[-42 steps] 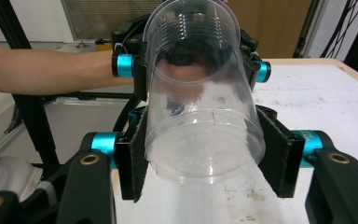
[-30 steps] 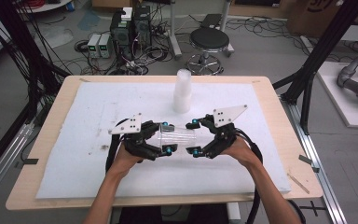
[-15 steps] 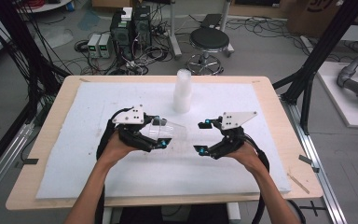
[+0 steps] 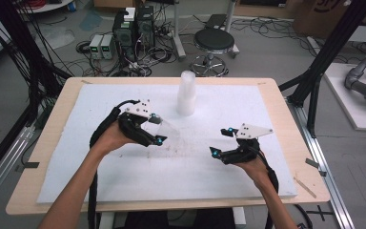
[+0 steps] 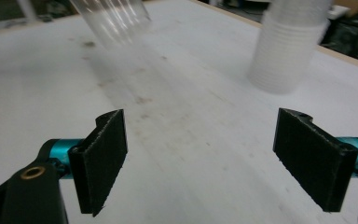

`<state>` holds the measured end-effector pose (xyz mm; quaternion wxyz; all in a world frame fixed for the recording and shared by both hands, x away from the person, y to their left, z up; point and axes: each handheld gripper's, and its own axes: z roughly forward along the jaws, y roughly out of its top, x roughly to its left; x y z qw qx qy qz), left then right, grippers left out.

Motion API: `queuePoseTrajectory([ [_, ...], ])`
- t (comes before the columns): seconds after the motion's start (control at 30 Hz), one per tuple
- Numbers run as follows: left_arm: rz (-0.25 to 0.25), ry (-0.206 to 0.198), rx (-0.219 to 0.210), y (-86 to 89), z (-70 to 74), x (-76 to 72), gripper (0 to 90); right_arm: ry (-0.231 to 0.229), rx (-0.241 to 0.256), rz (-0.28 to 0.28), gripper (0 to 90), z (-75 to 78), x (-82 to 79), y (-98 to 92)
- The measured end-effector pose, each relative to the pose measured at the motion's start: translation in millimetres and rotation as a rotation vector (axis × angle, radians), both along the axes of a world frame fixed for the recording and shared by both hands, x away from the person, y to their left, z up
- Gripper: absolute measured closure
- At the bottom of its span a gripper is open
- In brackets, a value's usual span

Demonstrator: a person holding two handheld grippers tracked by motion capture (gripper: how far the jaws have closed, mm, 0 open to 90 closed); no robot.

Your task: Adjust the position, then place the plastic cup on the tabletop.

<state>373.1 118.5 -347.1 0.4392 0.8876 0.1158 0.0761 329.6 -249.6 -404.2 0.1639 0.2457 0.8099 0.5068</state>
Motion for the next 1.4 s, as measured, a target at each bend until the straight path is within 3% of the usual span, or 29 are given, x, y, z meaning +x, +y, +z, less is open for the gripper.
queuePoseTrajectory([
  [0.1, 0.000, 0.014, 0.057, 1.6, 3.3, 6.4, 29.9, 0.011, -0.015, -0.073, 17.2, -7.5, -1.2, -6.1],
  [0.13, 0.000, 0.014, 0.057, 1.6, 3.3, 6.4, 29.9, 0.011, -0.015, -0.073, 17.2, -7.5, -1.2, -6.1],
  [0.2, -0.002, 0.029, 0.114, 2.3, 4.9, 13.3, 29.9, 0.012, -0.029, -0.141, 17.2, -14.2, -2.3, -12.3],
  [0.3, -0.007, 0.045, 0.176, 1.7, 6.3, 20.1, 29.9, 0.016, -0.040, -0.198, 17.2, -21.6, -3.4, -18.0],
  [0.4, -0.015, 0.054, 0.207, 1.3, 8.0, 23.5, 29.9, 0.040, -0.036, -0.223, 17.2, -28.5, -3.9, -23.0],
  [0.53, -0.026, 0.074, 0.280, 1.7, 11.0, 29.1, 30.0, 0.059, -0.016, -0.240, 17.2, -35.8, -4.3, -28.7],
  [0.77, -0.038, 0.079, 0.377, 0.5, 13.4, 35.8, 30.1, 0.058, -0.024, -0.253, 17.2, -45.6, -5.0, -30.4],
  [1.0, -0.045, 0.081, 0.404, -2.2, 16.1, 36.2, 30.1, 0.056, -0.011, -0.262, 17.2, -47.1, -7.1, -31.0],
  [1.4, -0.033, 0.080, 0.412, -1.7, 15.7, 36.9, 30.3, 0.061, -0.022, -0.261, 17.2, -47.8, -5.6, -30.5],
])
